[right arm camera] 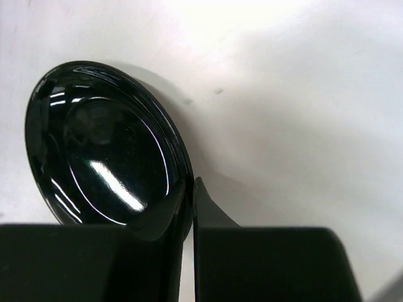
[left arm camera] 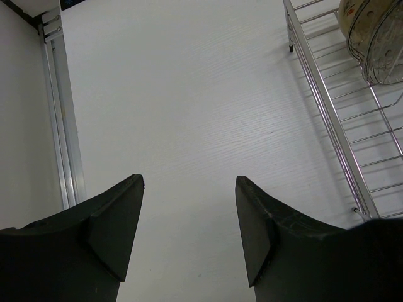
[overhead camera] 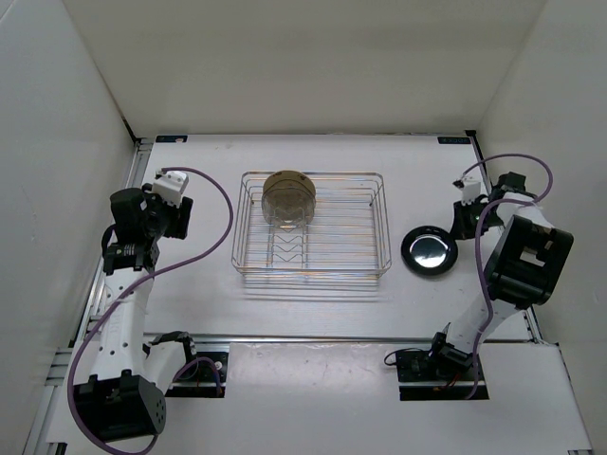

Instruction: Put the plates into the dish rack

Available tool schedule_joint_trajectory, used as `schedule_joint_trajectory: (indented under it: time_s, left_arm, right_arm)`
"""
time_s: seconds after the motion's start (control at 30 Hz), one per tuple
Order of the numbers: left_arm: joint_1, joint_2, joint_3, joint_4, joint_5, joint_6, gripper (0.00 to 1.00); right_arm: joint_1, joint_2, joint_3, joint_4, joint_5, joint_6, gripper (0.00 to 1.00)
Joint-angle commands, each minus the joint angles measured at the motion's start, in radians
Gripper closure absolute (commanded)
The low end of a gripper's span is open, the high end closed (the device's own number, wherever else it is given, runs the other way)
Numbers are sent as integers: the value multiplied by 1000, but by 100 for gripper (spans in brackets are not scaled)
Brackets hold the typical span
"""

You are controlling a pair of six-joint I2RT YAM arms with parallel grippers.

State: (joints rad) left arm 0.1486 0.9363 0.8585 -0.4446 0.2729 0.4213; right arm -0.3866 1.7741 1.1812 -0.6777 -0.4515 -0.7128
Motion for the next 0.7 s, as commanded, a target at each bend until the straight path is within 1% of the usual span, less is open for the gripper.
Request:
schedule_joint_trajectory:
  time_s: [0.0,0.4,0.67]
  left_arm:
    - [5,-28,-4,0,22,4,29]
    - [5,-28,-13,0,31,4,29]
    - [5,-28,-13,0,31,4,29]
  right_arm:
    - [-8,-36,55,110,65,79,100]
    - [-8,-68,110,141,65,171,100]
    - [-8,-136,138,150,56,214,100]
